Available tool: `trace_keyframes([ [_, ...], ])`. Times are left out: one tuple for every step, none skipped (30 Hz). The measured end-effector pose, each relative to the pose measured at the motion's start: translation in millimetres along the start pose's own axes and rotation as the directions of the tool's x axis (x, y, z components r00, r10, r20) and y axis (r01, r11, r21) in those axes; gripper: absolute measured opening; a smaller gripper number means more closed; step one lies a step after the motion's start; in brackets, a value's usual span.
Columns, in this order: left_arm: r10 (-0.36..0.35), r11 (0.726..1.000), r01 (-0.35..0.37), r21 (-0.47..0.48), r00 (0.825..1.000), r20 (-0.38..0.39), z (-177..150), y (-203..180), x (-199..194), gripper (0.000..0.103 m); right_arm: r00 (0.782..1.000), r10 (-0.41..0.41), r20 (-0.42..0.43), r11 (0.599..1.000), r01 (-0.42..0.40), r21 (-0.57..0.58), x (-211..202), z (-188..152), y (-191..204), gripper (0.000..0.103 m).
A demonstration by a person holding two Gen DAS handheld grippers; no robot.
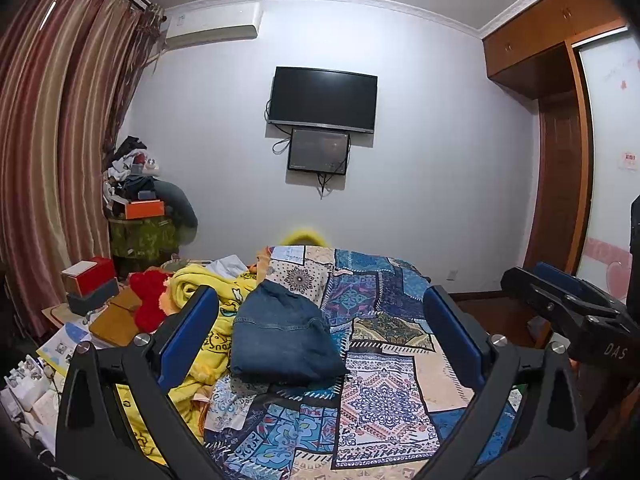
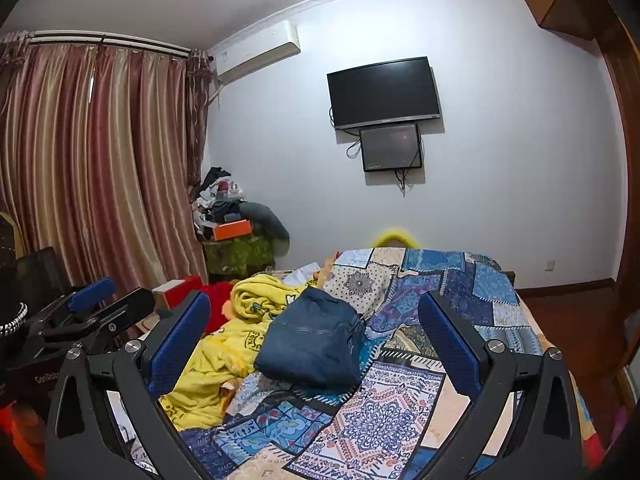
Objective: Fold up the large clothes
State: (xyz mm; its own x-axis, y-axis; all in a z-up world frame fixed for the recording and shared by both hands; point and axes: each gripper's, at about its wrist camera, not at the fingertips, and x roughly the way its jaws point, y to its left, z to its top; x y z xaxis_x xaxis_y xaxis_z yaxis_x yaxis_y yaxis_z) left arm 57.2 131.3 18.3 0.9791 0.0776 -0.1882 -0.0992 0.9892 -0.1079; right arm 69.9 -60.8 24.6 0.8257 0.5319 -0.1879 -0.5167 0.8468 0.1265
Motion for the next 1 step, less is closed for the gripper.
trace_keyframes([
  [-0.001, 1.000, 0.001, 0.002, 1.000, -0.002, -0.2, 0.4, 0.8, 0.103, 1.000, 0.000, 0.000, 1.000, 0.000, -0.001, 0.5, 0.5, 0.1, 0.103],
])
